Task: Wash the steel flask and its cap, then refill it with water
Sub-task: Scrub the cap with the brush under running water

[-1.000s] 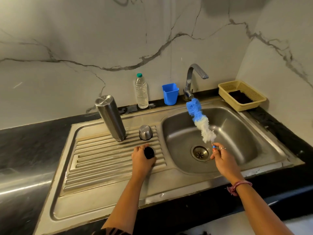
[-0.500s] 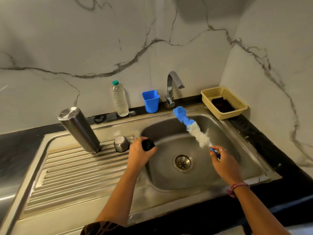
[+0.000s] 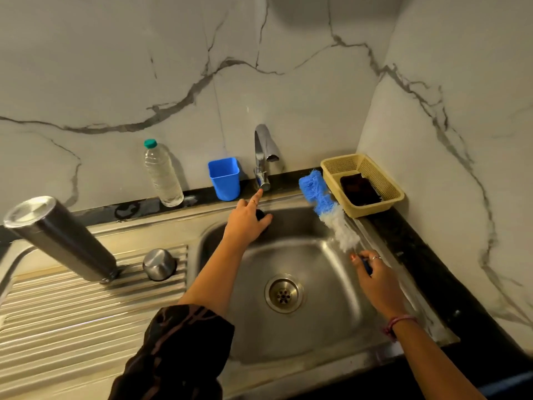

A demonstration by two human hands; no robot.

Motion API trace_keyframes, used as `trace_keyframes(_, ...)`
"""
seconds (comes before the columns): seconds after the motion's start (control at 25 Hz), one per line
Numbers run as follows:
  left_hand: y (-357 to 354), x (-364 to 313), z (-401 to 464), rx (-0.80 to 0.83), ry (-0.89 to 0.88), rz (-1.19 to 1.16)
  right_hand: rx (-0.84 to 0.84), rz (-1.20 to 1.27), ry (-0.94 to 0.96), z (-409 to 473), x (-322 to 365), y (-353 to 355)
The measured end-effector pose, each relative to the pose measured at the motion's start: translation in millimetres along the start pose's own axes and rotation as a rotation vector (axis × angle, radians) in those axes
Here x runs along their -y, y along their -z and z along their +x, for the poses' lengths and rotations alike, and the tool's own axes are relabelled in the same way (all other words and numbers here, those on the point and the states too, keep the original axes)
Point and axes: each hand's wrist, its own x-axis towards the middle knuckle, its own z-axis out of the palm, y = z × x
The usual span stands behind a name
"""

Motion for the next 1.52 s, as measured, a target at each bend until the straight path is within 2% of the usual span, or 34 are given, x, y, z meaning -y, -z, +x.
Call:
trace_keyframes(0.32,-6,-14,80,0.152,0.035,0.262,0.047,0.091,-0.105,34,-6,-22)
trace_keyframes(0.52,-3,-14,94,0.202,0.051,0.346,0.066,0.067,-0.129,40,-8,-35)
trace_keyframes(1.52,-14,-13,93,0.196,0.133,0.164,0.146,0.096,-0.158,40,-7,-41)
